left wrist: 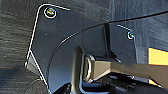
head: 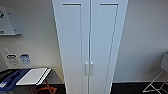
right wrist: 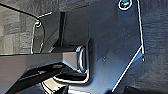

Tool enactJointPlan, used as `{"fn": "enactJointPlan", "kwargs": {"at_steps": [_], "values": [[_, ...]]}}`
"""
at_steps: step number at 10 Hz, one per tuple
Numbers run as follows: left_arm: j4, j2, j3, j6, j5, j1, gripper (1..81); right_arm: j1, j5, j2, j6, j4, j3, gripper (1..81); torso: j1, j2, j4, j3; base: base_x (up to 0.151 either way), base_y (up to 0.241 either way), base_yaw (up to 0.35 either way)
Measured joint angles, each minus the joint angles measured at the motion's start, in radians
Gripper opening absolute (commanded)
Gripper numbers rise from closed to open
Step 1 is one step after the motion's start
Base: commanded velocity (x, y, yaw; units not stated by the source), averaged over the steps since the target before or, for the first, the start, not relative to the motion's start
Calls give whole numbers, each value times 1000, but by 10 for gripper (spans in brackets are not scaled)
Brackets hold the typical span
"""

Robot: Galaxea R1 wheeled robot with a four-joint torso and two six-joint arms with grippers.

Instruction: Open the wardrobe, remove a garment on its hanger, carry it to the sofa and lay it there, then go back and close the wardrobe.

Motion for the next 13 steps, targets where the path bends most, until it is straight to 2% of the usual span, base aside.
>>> {"fn": "enactJointPlan", "kwargs": {"at_steps": [9, 13], "values": [[2, 5, -1, 0, -6, 9, 811, 0, 0, 0, 0, 0, -3, 811, 0, 0, 0, 0, 136, 0, 0], [4, 10, -2, 0, -10, 9, 811, 1, 6, 0, 0, 0, -3, 811, 2, 0, 0, 0, 22, 0, 0]]}}
